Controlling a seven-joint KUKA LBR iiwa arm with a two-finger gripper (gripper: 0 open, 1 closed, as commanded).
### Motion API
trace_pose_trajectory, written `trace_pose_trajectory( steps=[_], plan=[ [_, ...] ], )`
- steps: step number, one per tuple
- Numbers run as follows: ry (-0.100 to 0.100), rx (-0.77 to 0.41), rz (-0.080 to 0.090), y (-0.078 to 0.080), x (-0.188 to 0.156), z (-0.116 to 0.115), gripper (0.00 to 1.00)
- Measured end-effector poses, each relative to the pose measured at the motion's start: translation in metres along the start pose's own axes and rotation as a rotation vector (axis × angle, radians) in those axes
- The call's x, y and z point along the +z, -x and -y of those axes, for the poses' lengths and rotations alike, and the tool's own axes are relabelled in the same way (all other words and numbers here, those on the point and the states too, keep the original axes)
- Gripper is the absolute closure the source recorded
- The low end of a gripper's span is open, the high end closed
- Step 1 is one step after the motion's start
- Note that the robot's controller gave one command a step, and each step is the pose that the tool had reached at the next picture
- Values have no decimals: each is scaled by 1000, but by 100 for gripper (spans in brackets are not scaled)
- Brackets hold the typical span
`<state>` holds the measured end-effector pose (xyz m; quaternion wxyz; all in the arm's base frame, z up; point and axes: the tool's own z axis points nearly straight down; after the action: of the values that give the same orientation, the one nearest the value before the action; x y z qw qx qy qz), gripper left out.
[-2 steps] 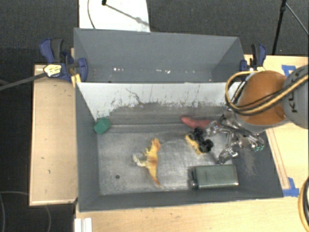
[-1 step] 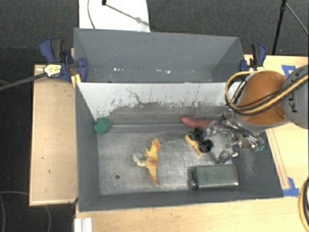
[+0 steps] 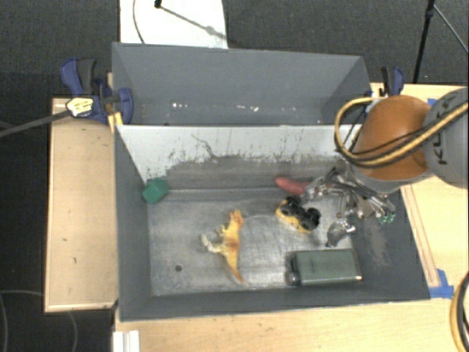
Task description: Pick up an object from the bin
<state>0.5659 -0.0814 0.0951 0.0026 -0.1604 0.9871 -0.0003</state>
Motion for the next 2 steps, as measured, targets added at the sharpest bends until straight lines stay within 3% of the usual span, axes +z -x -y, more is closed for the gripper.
trace_pose_trajectory(
  steps=[2],
  plan=[
    [0, 15, 0, 23, -21, -18, 0]
  ],
)
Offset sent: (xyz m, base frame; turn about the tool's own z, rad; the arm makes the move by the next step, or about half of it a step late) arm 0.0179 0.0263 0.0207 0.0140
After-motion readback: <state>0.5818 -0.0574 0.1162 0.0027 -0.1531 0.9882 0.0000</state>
